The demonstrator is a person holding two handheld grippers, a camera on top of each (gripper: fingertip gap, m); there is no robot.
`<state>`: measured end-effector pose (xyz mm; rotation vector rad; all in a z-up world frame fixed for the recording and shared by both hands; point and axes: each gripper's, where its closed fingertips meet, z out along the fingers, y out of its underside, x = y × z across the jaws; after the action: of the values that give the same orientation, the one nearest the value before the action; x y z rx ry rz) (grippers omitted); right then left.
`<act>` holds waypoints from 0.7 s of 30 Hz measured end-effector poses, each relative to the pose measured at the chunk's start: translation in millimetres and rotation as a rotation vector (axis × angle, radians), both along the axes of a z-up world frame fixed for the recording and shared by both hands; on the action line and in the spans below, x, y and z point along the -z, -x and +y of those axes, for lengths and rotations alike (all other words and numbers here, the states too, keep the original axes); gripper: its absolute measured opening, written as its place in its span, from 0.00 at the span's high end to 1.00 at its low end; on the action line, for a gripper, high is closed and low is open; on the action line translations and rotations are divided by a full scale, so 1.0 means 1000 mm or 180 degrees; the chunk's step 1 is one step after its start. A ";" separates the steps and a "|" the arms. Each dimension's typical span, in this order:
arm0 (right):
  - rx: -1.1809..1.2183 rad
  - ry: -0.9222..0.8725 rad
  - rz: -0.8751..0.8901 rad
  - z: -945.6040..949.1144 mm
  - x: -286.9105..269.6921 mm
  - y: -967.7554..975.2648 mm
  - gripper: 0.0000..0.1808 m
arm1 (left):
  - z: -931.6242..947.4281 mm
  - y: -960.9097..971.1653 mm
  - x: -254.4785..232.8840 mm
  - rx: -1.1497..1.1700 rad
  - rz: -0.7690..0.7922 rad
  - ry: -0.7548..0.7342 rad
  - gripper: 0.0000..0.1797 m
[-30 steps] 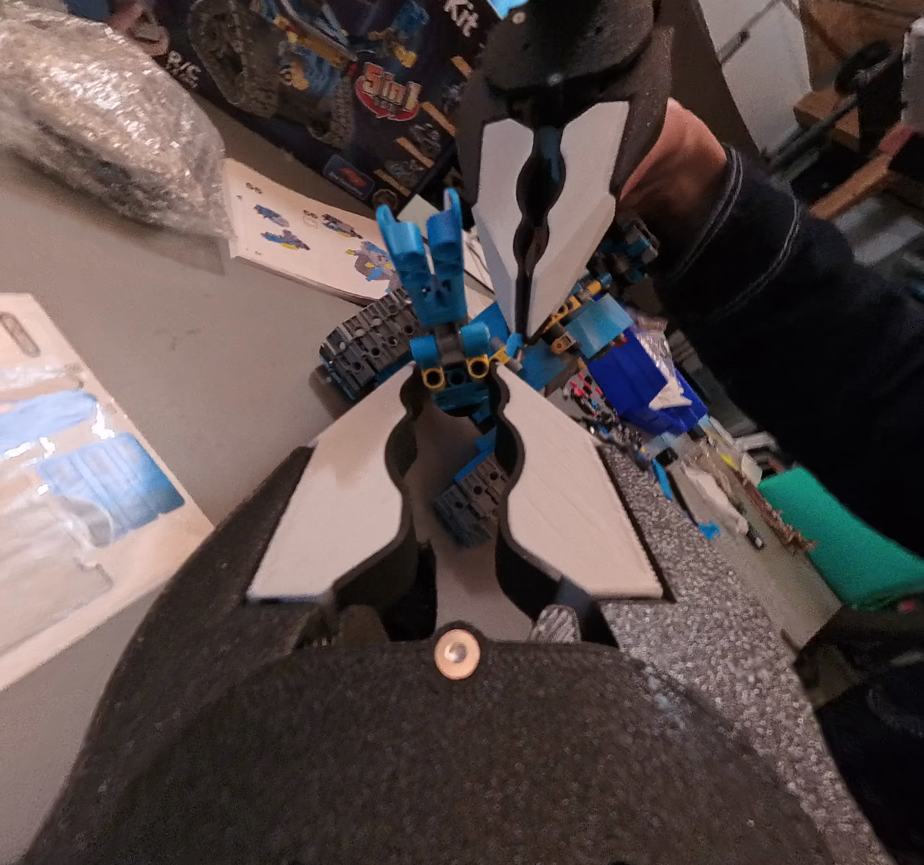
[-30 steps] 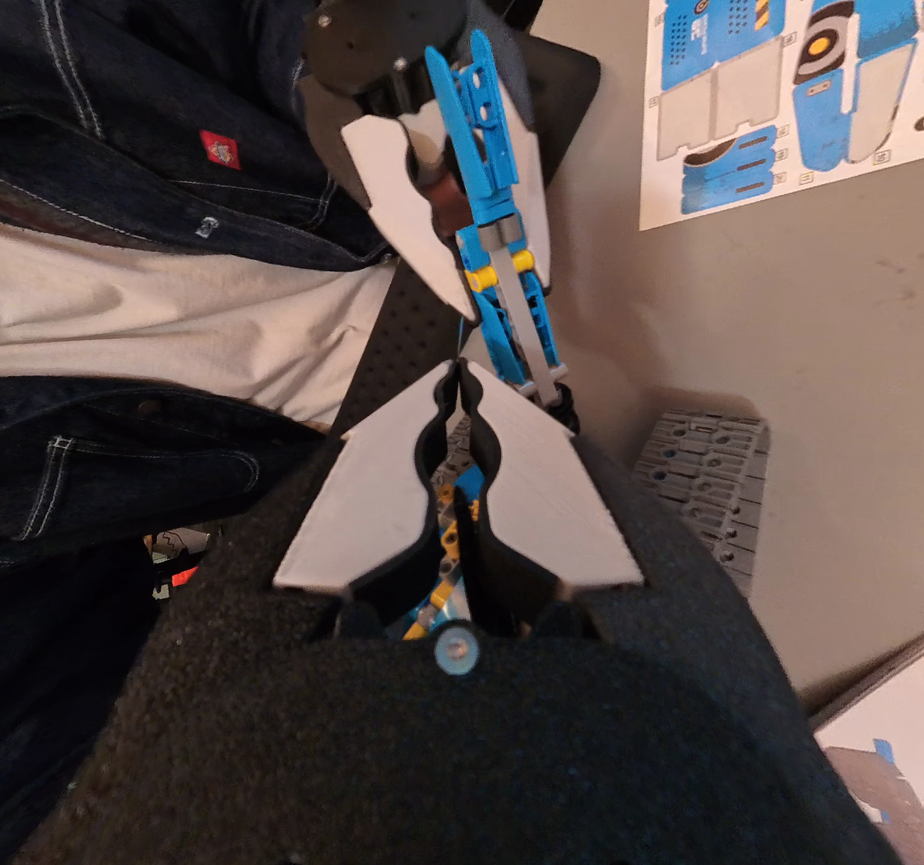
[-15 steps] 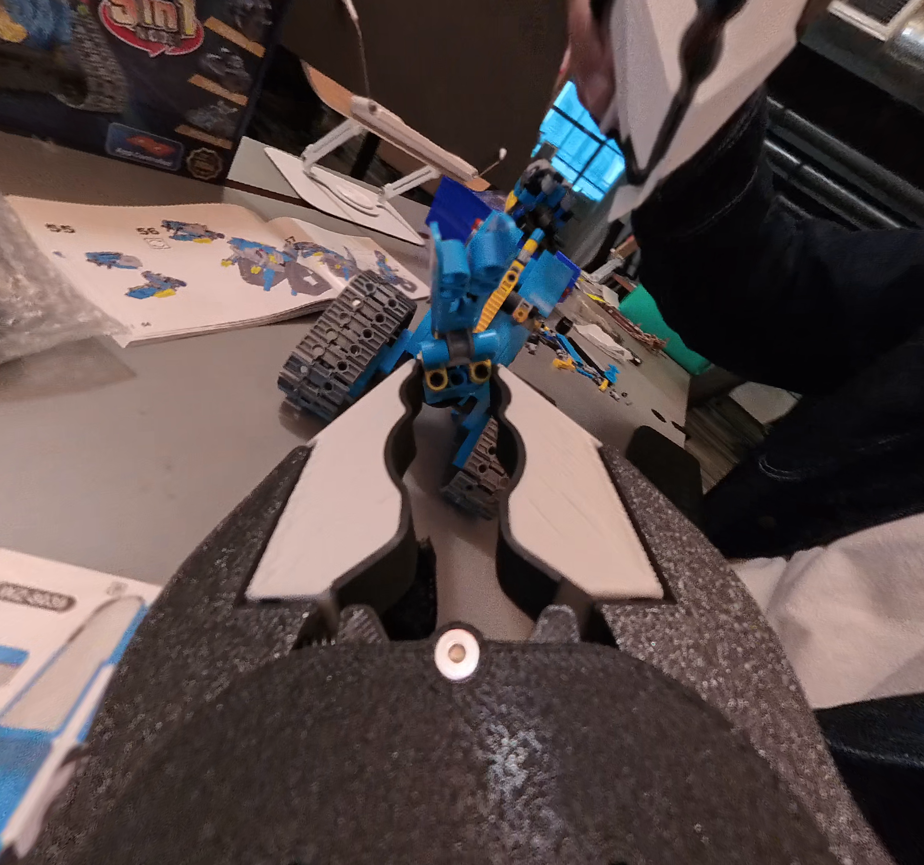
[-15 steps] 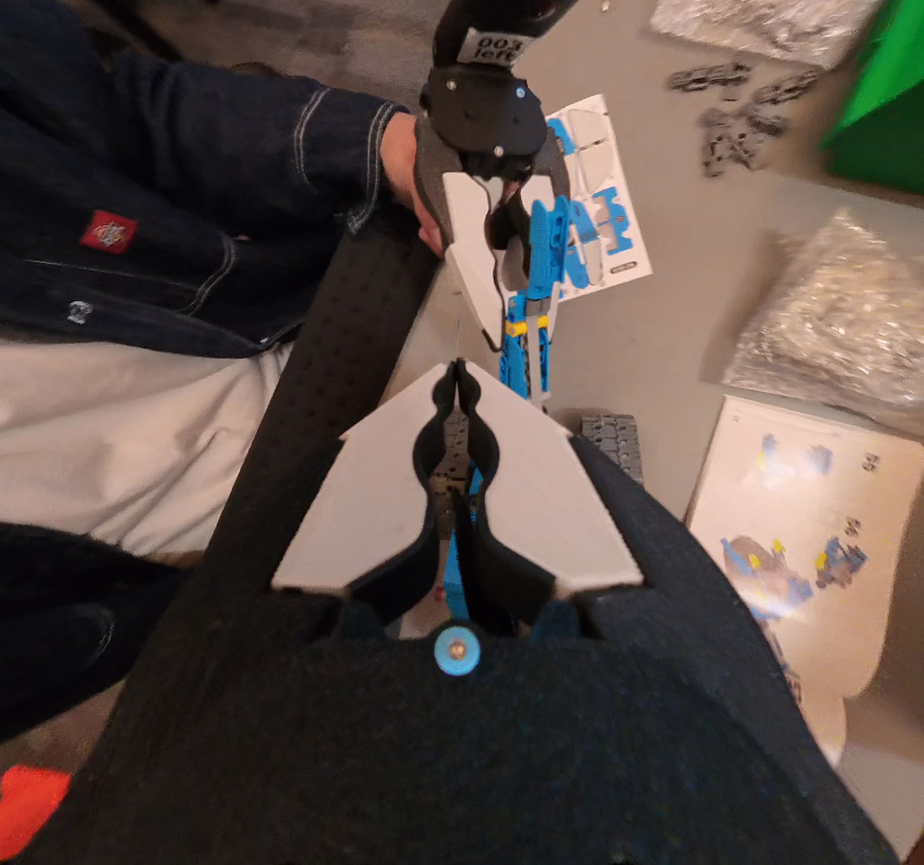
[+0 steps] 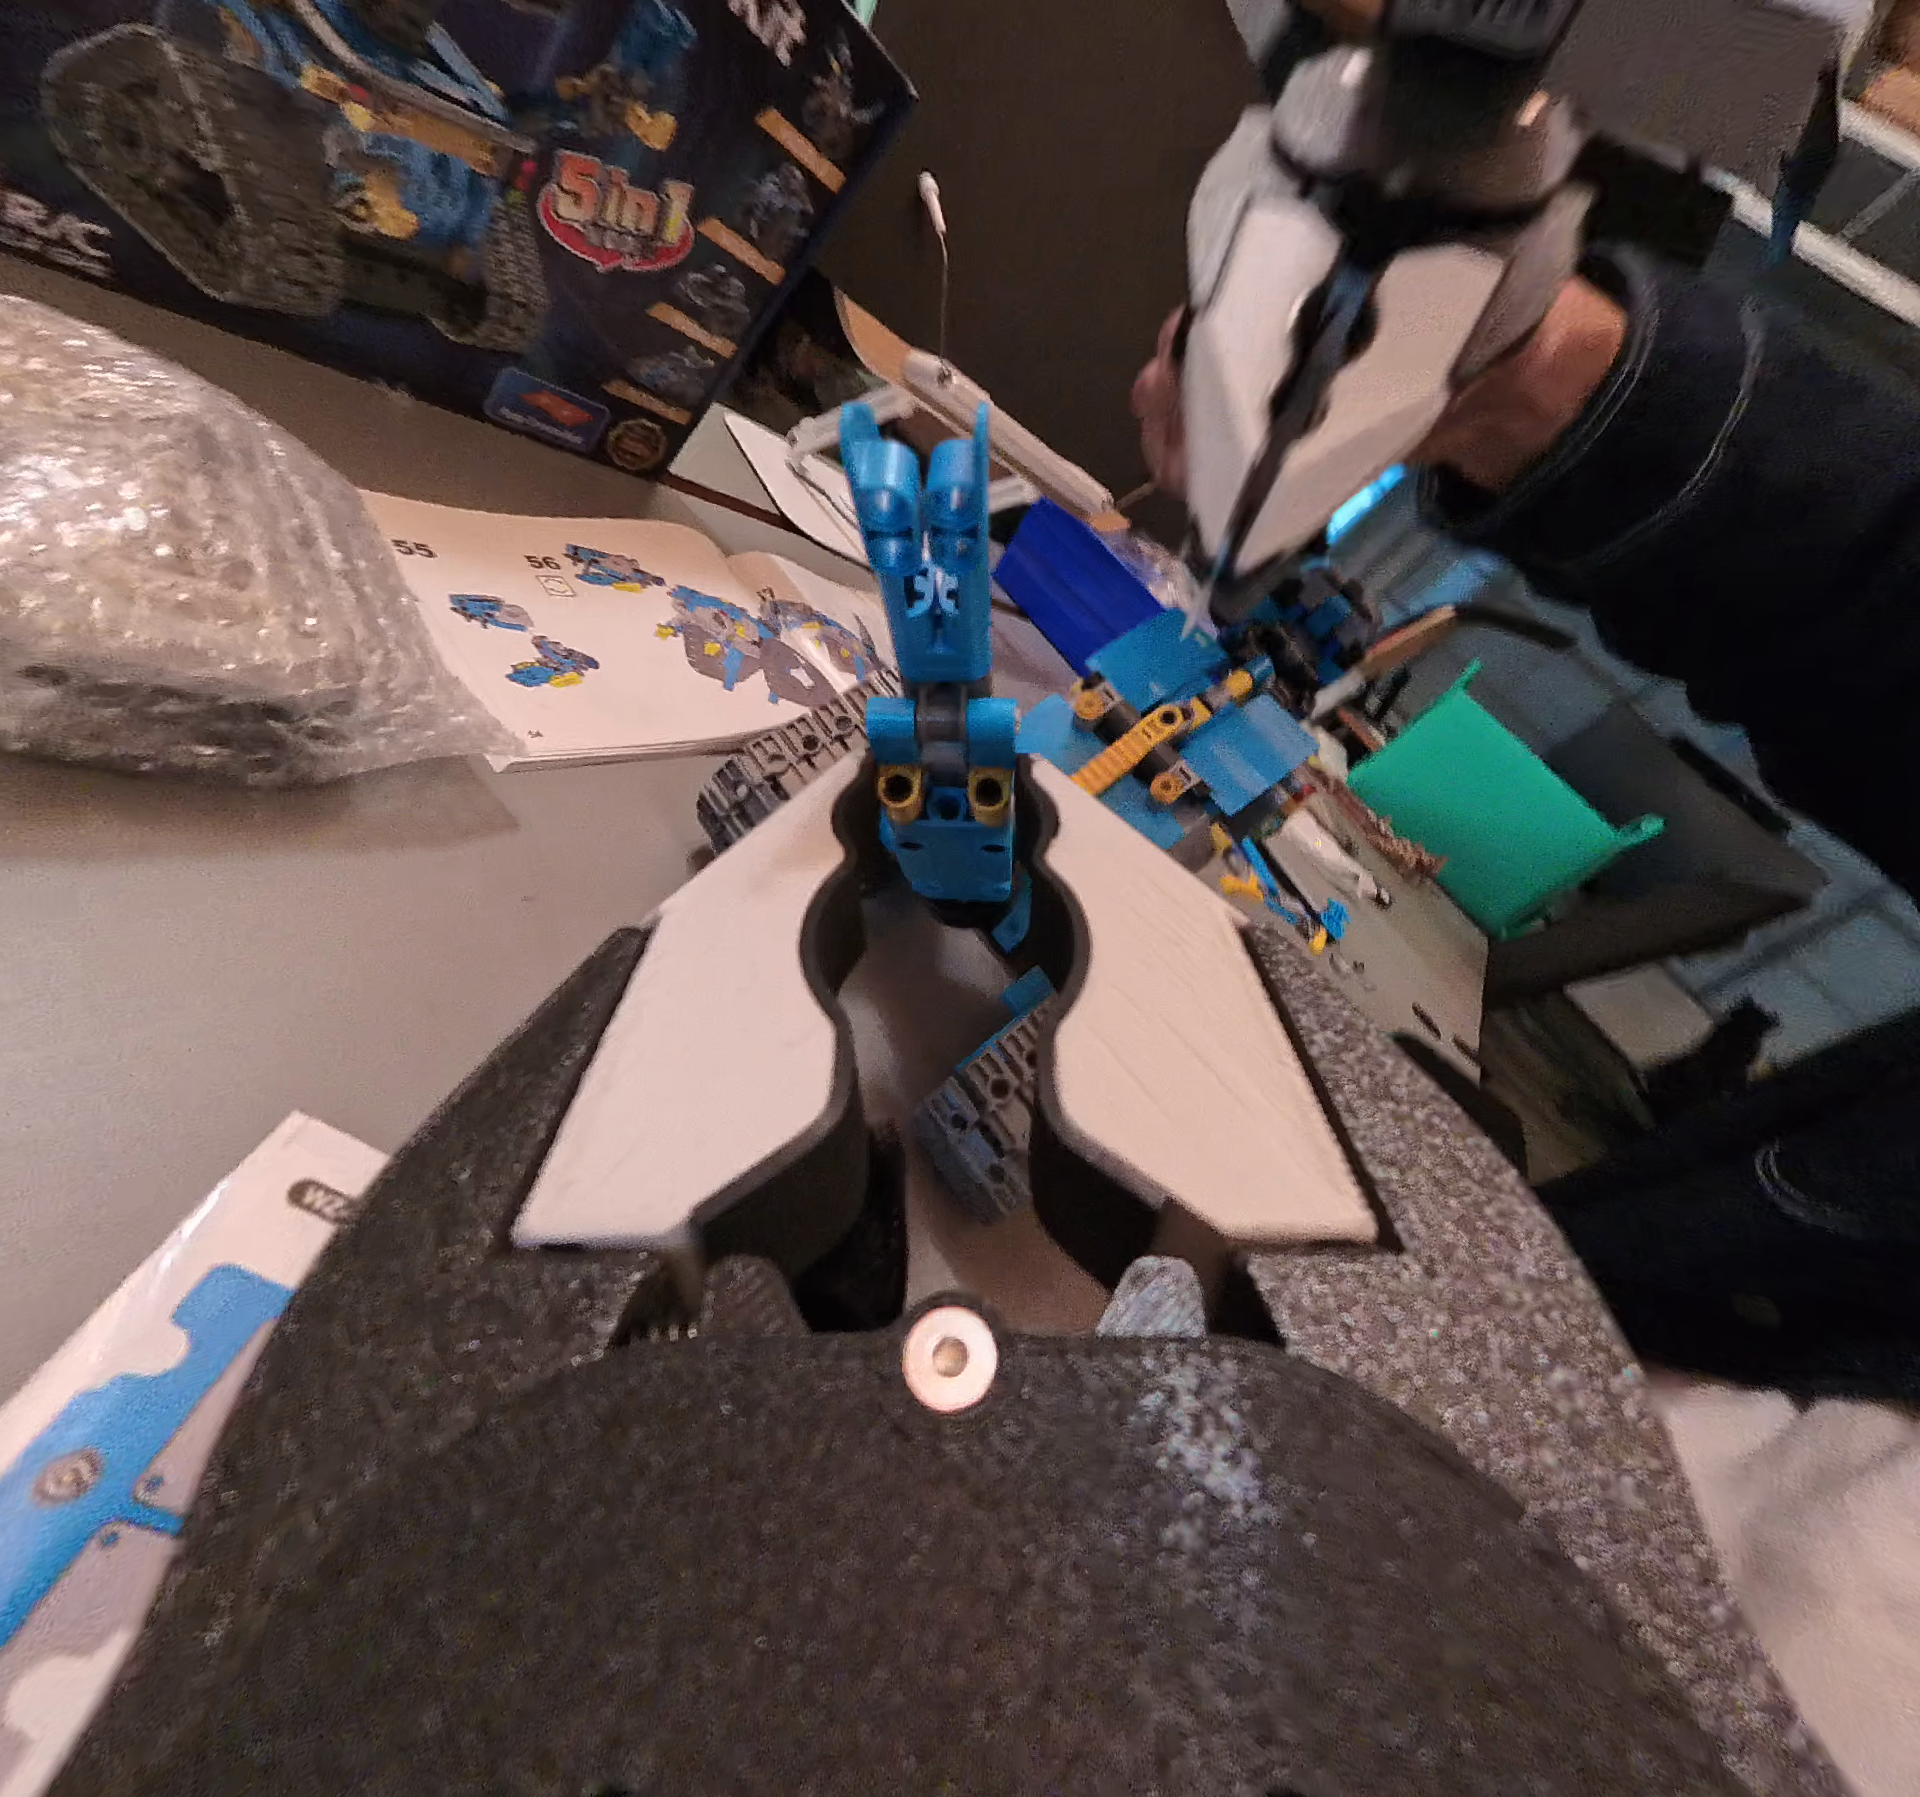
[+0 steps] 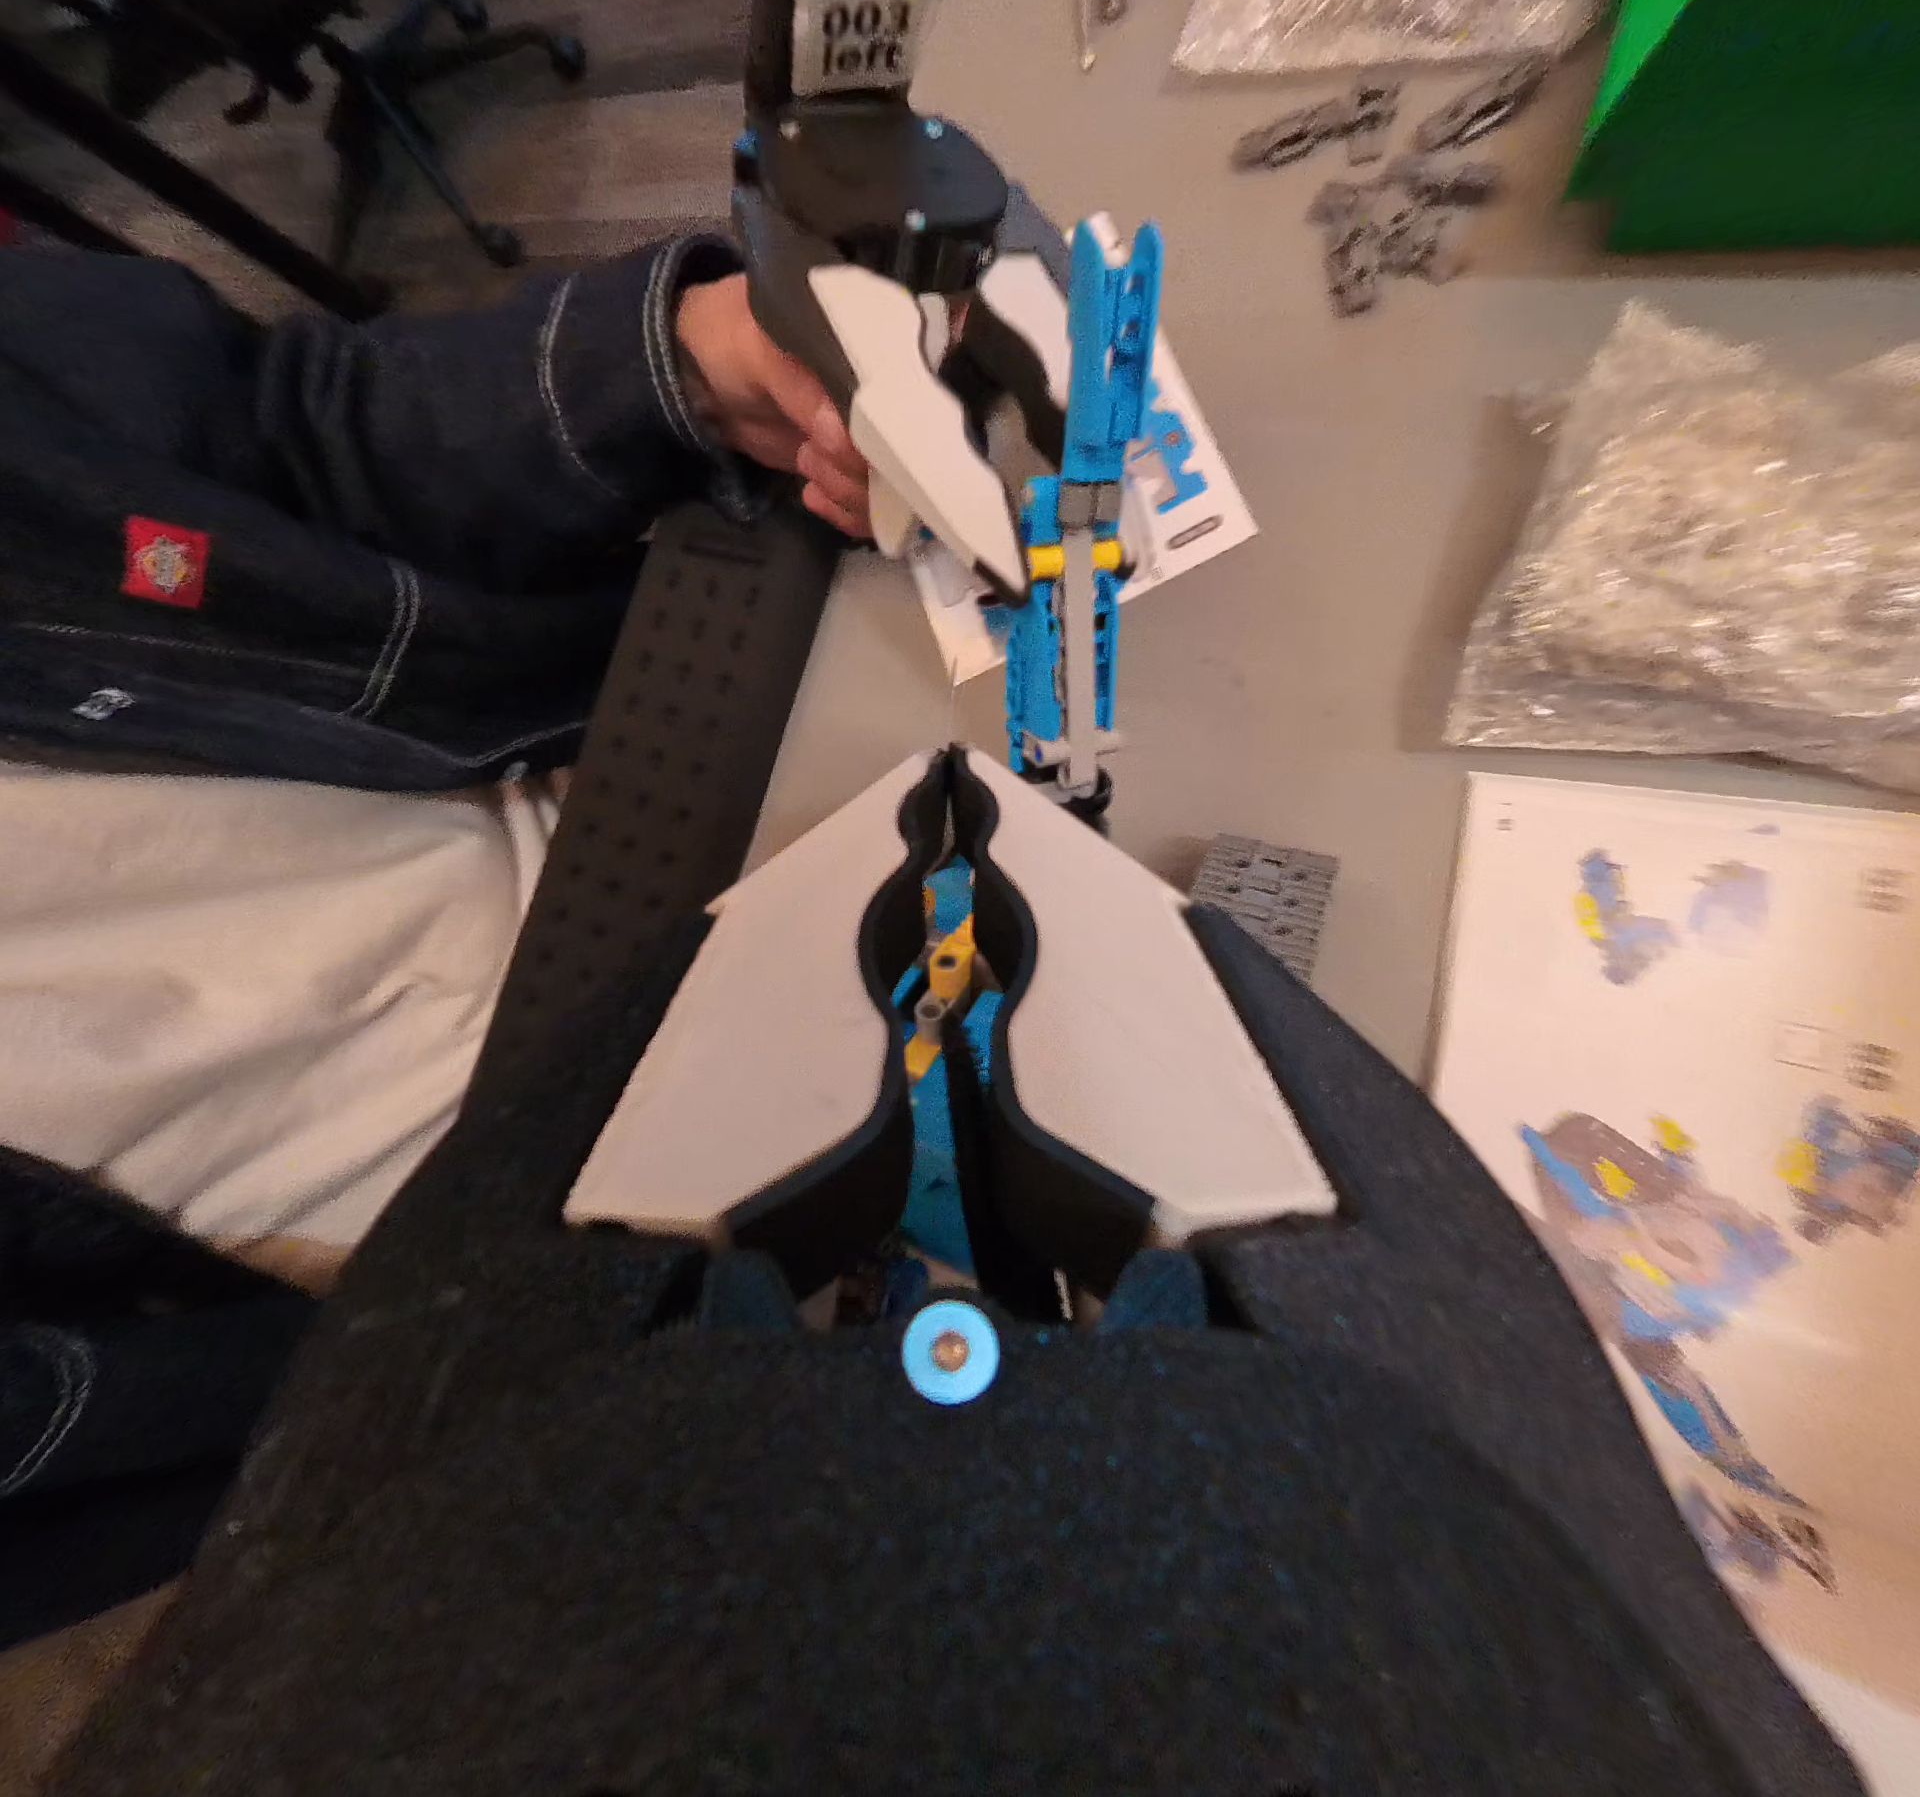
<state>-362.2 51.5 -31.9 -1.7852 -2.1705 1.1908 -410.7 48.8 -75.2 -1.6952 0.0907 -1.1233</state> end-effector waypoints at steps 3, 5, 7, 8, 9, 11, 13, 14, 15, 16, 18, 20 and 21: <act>-0.0087 0.0351 -0.0041 -0.006 0.019 0.011 1.00 | -0.001 0.010 0.000 -0.0337 -0.0123 0.0057 0.85; -0.0075 0.0628 -0.0186 -0.011 0.024 0.020 1.00 | -0.003 0.012 0.005 -0.0485 -0.0106 0.0061 0.81; -0.0110 0.0714 -0.0361 -0.017 0.031 0.023 1.00 | -0.005 0.010 0.009 -0.0502 -0.0038 0.0015 0.82; -0.0109 0.0670 -0.0414 -0.018 0.035 0.026 1.00 | -0.004 0.009 0.012 -0.0500 0.0009 0.0027 0.82; -0.0118 0.0588 -0.0437 -0.017 0.039 0.028 1.00 | -0.004 0.008 0.015 -0.0491 0.0044 0.0044 0.83; -0.0156 0.0600 -0.0470 -0.020 0.040 0.030 1.00 | -0.003 0.007 0.016 -0.0471 0.0029 0.0032 0.86; -0.0096 0.0682 -0.0483 -0.020 0.041 0.033 1.00 | -0.002 0.007 0.016 -0.0460 0.0006 0.0014 0.86; -0.0078 0.0713 -0.0459 -0.019 0.041 0.034 1.00 | -0.003 0.007 0.016 -0.0454 0.0015 -0.0002 0.86; -0.0066 0.0703 -0.0473 -0.018 0.043 0.034 1.00 | -0.003 0.008 0.017 -0.0449 0.0008 -0.0009 0.86; -0.0051 0.0689 -0.0477 -0.017 0.045 0.034 1.00 | -0.003 0.008 0.017 -0.0441 -0.0020 0.0004 0.86; -0.0040 0.0681 -0.0483 -0.016 0.048 0.035 1.00 | -0.003 0.008 0.018 -0.0422 -0.0068 0.0034 0.87; -0.0045 0.0671 -0.0482 -0.017 0.050 0.035 1.00 | -0.004 0.009 0.019 -0.0401 -0.0113 0.0056 0.87; -0.0053 0.0644 -0.0487 -0.017 0.051 0.035 1.00 | -0.005 0.009 0.018 -0.0388 -0.0148 0.0057 0.87</act>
<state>-397.5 34.9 -82.9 -2.0027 -2.2193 1.3641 -420.0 43.6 -93.2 -1.6663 -0.0516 -1.0745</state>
